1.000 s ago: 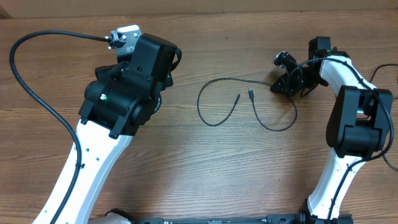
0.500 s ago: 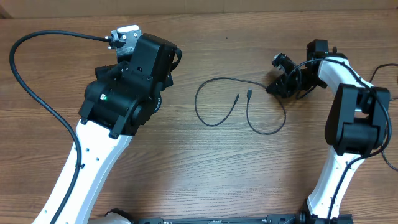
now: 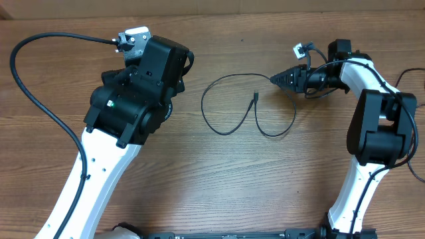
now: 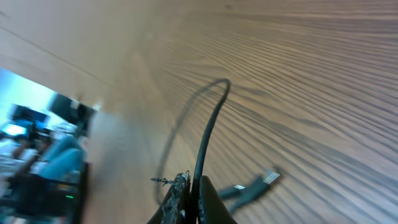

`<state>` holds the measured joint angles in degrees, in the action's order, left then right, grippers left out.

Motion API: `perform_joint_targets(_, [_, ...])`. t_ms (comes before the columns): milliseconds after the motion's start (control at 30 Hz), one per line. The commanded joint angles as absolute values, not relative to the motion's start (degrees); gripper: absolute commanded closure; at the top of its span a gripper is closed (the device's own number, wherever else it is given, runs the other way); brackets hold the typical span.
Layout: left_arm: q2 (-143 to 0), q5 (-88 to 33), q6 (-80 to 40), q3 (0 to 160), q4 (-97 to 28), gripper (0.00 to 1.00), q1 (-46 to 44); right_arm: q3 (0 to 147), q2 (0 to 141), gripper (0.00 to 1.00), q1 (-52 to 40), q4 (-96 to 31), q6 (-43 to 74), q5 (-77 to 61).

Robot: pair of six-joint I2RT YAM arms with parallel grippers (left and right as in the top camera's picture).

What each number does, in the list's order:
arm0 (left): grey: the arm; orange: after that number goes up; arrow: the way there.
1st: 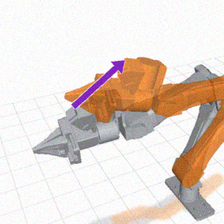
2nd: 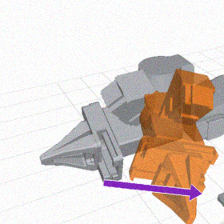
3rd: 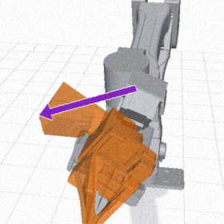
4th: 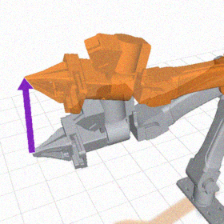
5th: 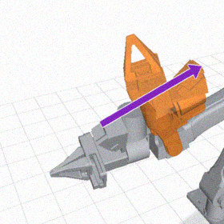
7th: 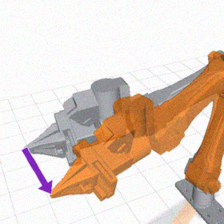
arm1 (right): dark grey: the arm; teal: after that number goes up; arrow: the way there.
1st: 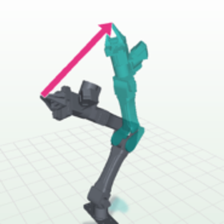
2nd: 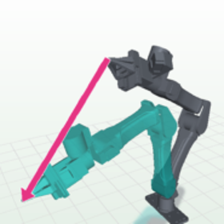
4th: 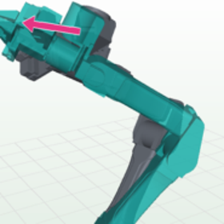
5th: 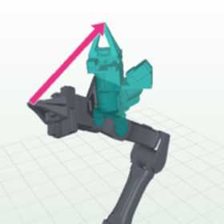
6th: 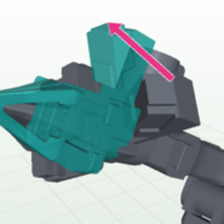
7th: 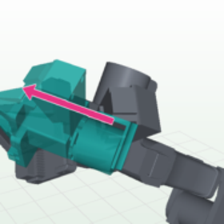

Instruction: Untangle cables

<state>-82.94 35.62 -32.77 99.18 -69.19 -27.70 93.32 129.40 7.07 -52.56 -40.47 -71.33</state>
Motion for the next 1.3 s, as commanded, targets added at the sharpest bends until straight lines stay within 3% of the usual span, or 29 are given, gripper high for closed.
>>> perform_joint_targets(0, [-83.15, 35.97, -32.12, 100.25, -69.1, 0.0, -27.4, 94.59, 129.86, 0.96, 6.81, -53.8, -40.27, -78.87])
perform_joint_targets(233, [-83.15, 35.97, -32.12, 100.25, -69.1, 0.01, -27.4, 94.59, 129.86, 0.96, 6.92, -56.03, -40.29, -90.02])
perform_joint_targets(500, [-83.15, 35.97, -32.12, 100.25, -69.1, 0.0, -27.4, 96.57, 129.86, 0.96, 8.73, -55.61, -33.45, -89.93])
perform_joint_targets(700, [-83.15, 35.97, -32.12, 100.25, -69.1, 0.0, -27.4, 100.4, 129.86, 0.96, 15.03, -55.42, -26.68, -89.41])
perform_joint_targets(967, [-83.15, 35.97, -32.12, 100.25, -69.1, 0.01, -27.4, 107.57, 128.77, 0.96, 26.61, -56.97, -17.69, -85.06])
perform_joint_targets(1267, [-83.15, 35.97, -32.12, 100.25, -69.1, 0.0, -27.4, 108.33, 126.87, 0.96, 29.61, -67.59, -23.33, -64.79])
